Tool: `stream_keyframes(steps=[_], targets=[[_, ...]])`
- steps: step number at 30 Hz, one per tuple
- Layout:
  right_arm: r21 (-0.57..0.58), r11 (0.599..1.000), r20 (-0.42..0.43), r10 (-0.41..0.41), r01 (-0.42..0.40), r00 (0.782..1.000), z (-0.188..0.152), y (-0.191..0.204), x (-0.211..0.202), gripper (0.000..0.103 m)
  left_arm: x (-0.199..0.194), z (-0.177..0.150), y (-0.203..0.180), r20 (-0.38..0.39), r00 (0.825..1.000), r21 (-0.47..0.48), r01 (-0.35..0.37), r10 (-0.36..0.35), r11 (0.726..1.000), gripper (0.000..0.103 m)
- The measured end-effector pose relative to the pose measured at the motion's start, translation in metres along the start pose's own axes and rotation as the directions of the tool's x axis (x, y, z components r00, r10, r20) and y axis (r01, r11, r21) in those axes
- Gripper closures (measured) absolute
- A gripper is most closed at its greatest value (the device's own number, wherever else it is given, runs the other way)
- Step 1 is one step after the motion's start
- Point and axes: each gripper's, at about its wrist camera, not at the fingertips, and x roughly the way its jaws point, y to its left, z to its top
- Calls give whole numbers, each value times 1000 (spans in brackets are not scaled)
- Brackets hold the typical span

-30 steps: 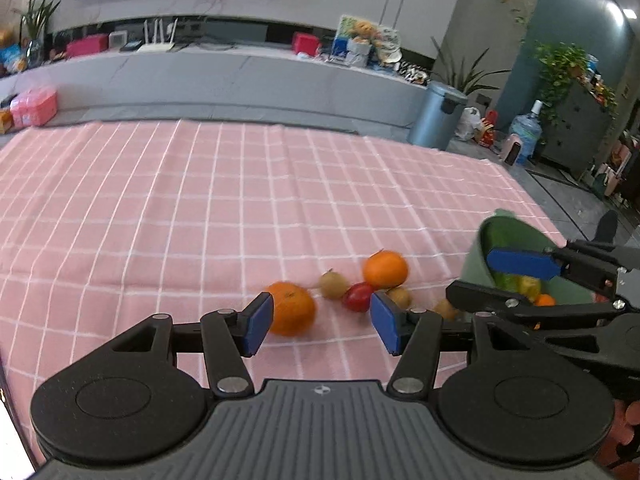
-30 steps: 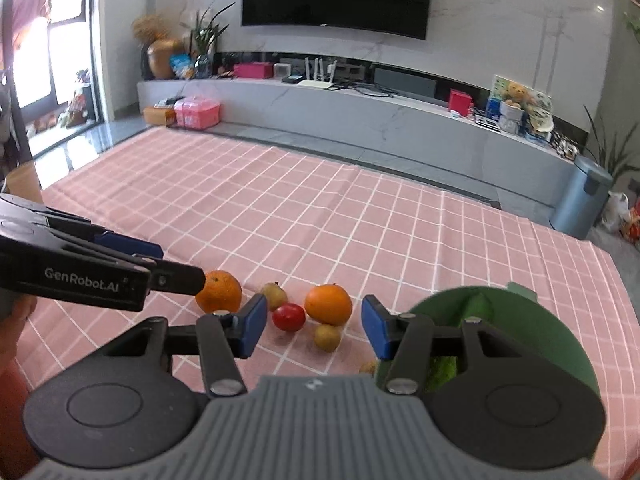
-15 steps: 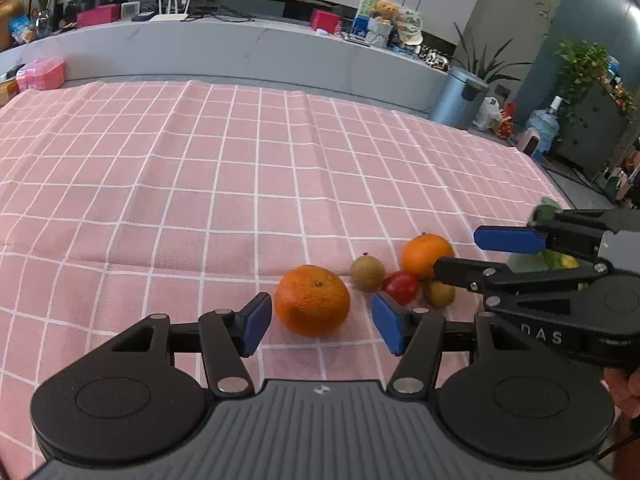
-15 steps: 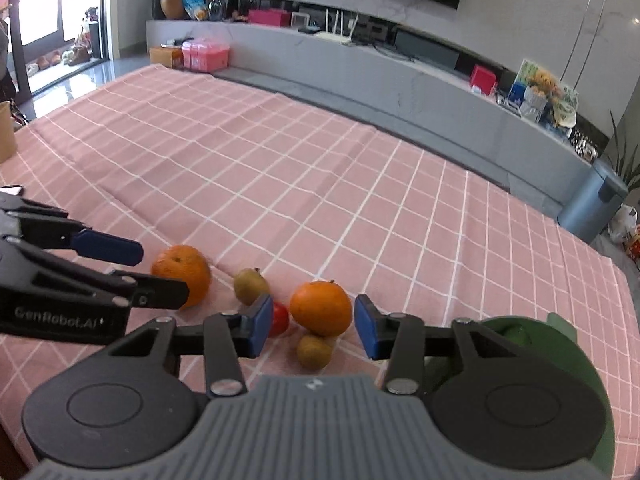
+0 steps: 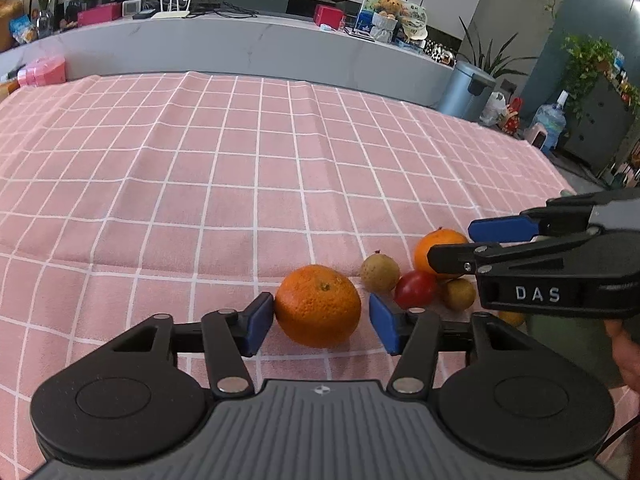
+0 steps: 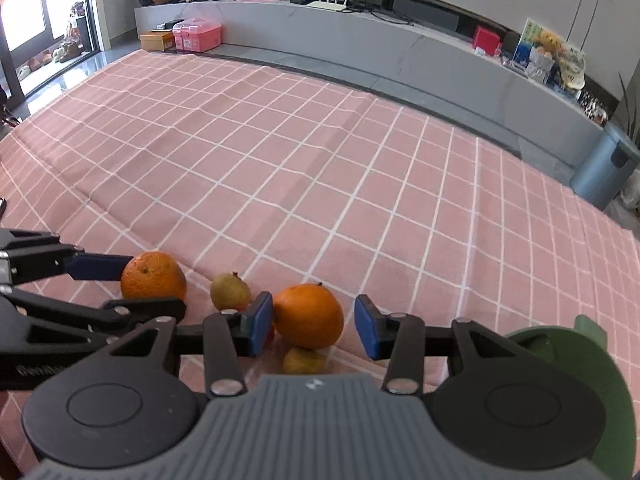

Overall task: Organize fruits
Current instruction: 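Grasp an orange with the left gripper while the right gripper grasps another orange, then carry the orange in the left gripper over the colander while the right lowers its orange in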

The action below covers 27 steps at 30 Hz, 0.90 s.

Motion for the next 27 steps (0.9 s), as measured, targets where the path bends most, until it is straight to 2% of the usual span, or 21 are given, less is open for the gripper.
stream_keyframes(steps=[2,13,21,27], targets=[[-5,1000,-10,2,-2,1000,1,1,2,64,0,0,-1,4,1000,13,2,-2,1000,48],[-1,1000,20,-15,15,1000,-2,2,-6,68,-6,-2,-3,29,1000,15,-10,10,1000,51],[-3,1000,111,-9,10,994,-8,4,-47,68,-31,1,-7,69,998,-22,16,-14,1000,51],[29,999,179,16,-22,984,-19,2,-86,68,-56,8,-18,110,991,-37,84,-80,996,51]])
